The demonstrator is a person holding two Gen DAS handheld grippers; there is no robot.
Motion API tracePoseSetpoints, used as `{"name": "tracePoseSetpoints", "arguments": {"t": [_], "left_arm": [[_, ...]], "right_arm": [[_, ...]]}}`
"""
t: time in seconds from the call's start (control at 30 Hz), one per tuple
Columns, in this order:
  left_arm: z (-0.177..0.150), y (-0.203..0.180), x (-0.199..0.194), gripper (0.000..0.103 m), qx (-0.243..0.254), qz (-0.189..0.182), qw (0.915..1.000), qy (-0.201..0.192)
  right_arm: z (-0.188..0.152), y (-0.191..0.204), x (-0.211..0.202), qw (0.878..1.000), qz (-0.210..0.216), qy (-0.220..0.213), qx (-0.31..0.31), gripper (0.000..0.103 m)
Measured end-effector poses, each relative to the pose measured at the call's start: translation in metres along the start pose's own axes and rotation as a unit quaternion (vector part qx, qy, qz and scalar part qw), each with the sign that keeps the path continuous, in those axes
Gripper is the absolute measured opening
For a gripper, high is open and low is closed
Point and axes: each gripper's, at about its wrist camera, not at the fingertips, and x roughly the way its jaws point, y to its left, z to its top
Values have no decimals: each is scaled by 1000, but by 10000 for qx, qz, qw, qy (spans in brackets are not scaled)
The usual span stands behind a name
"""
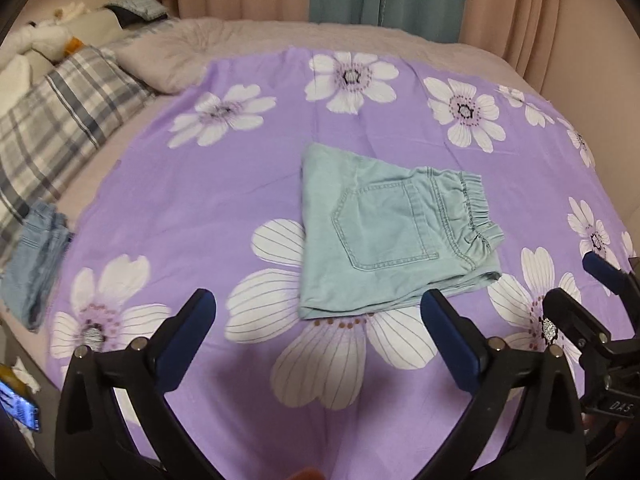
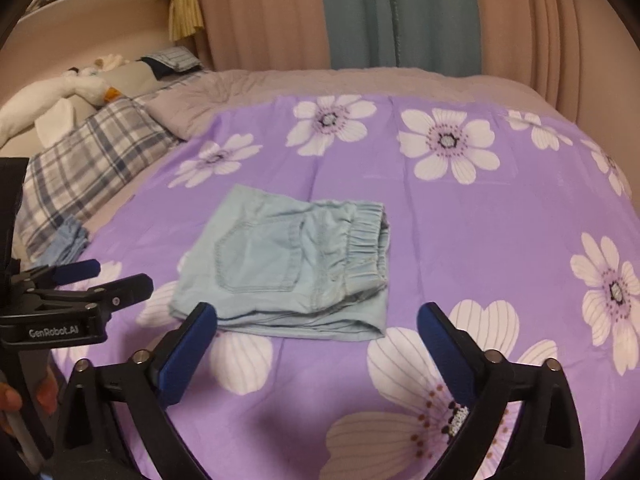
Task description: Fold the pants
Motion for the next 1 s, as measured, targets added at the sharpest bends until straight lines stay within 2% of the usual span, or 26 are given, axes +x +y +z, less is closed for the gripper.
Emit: {"name": "tracePoseSetpoints", "arguments": {"t": [0.2, 0.37, 1.0], "left_arm": [[-7, 1, -30, 102, 0, -71, 10000, -67], [-13, 1, -37, 102, -33, -96, 9999, -26], [-17, -4, -43, 102, -2, -66, 10000, -31]], "right_arm": [[3, 14, -31, 9996, 145, -185, -162, 102], [2, 21, -45, 9992, 161, -275, -235, 102], [-6, 25, -49, 9995, 175, -211, -183, 102]]}}
